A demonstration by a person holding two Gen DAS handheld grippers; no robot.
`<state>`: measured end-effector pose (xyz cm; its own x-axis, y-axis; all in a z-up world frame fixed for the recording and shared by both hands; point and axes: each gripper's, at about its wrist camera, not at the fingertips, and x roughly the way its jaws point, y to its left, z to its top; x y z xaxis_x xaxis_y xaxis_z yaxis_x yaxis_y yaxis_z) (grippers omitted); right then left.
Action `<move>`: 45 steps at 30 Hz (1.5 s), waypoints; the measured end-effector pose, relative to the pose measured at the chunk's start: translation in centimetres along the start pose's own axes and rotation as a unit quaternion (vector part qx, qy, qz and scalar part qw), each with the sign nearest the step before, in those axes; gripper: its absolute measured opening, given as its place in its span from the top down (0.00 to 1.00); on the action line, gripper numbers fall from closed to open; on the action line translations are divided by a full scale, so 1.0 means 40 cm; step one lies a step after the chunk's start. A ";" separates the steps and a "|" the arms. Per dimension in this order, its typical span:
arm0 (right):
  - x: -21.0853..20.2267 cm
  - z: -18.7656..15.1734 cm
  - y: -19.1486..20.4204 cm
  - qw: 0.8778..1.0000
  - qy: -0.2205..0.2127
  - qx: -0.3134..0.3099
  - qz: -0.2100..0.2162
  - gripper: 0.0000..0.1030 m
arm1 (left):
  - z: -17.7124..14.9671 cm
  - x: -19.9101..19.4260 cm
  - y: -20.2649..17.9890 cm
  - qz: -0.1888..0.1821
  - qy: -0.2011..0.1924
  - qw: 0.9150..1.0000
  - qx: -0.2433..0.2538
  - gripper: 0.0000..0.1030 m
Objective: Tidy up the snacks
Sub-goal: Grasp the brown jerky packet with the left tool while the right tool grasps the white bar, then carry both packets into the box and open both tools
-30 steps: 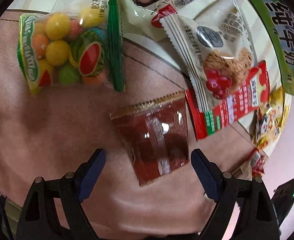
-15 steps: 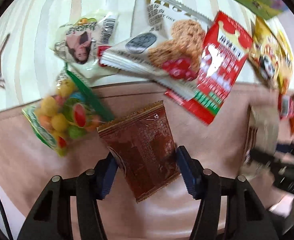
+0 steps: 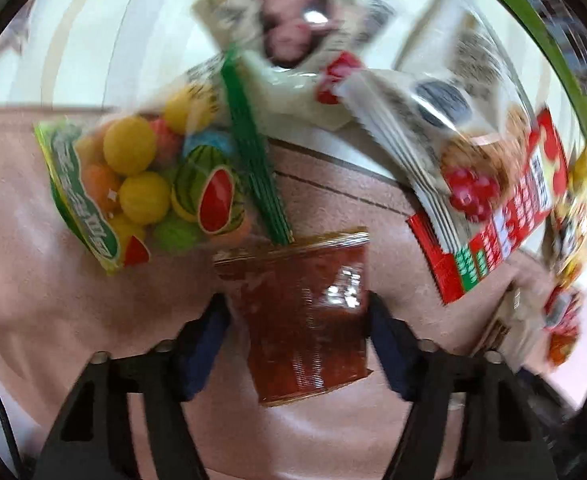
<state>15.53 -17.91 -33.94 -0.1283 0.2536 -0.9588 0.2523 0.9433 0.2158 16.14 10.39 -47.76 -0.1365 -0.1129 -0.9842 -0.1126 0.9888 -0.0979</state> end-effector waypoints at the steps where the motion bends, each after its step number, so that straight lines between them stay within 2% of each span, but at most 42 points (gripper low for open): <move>1: -0.003 0.007 -0.012 1.000 0.000 -0.001 -0.002 0.42 | -0.003 -0.005 -0.023 0.012 -0.005 1.000 0.019 0.46; 4: -0.008 0.014 -0.033 1.000 -0.002 -0.009 0.001 0.44 | -0.022 -0.010 -0.042 0.035 -0.014 0.997 0.060 0.46; 7: -0.020 0.007 -0.032 1.000 -0.004 -0.016 0.003 0.44 | -0.050 -0.010 -0.067 0.037 -0.013 0.997 0.065 0.47; 8: -0.035 0.005 -0.035 1.000 -0.006 -0.021 0.005 0.44 | -0.079 -0.006 -0.067 0.033 -0.012 0.997 0.063 0.47; 11: -0.069 -0.004 -0.029 0.999 -0.013 -0.026 0.025 0.44 | -0.096 -0.040 -0.016 0.012 0.002 0.998 0.064 0.47; 14: -0.120 -0.002 -0.032 0.997 -0.018 -0.023 0.066 0.45 | -0.128 -0.096 -0.041 -0.019 0.006 0.997 0.075 0.47; 20: -0.316 0.032 -0.017 0.988 -0.078 -0.046 0.125 0.45 | -0.114 -0.311 -0.101 -0.060 -0.064 0.990 0.107 0.47; 24: -0.482 0.075 0.004 0.976 -0.134 -0.068 0.156 0.45 | -0.083 -0.476 -0.153 -0.093 -0.124 0.980 0.125 0.47; 27: -0.605 0.121 0.023 0.966 -0.174 -0.082 0.172 0.45 | -0.030 -0.572 -0.196 -0.110 -0.157 0.971 0.141 0.47; 29: -0.669 0.169 0.042 0.961 -0.200 -0.087 0.168 0.45 | 0.023 -0.619 -0.217 -0.105 -0.177 0.967 0.147 0.47; 31: -0.720 0.218 0.076 0.958 -0.228 -0.091 0.146 0.45 | 0.116 -0.660 -0.230 -0.088 -0.196 0.965 0.149 0.47; 33: -0.746 0.275 0.084 0.957 -0.245 -0.092 0.122 0.45 | 0.172 -0.690 -0.242 -0.075 -0.203 0.965 0.150 0.47; 38: -0.761 0.441 0.088 0.965 -0.240 -0.082 0.065 0.45 | 0.333 -0.721 -0.263 -0.033 -0.202 0.968 0.146 0.47; 40: -0.750 0.506 0.093 0.969 -0.232 -0.080 0.037 0.45 | 0.408 -0.695 -0.275 -0.013 -0.194 0.970 0.144 0.47; 45: -0.721 0.625 0.111 0.973 -0.215 -0.083 -0.007 0.45 | 0.532 -0.626 -0.291 0.014 -0.177 0.974 0.140 0.47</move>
<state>44.31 -26.40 -9.96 0.2913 0.1618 -0.9429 0.0903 0.9766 0.1954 41.82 3.80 -25.12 0.2176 -0.0948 -0.9714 0.1665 0.9843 -0.0588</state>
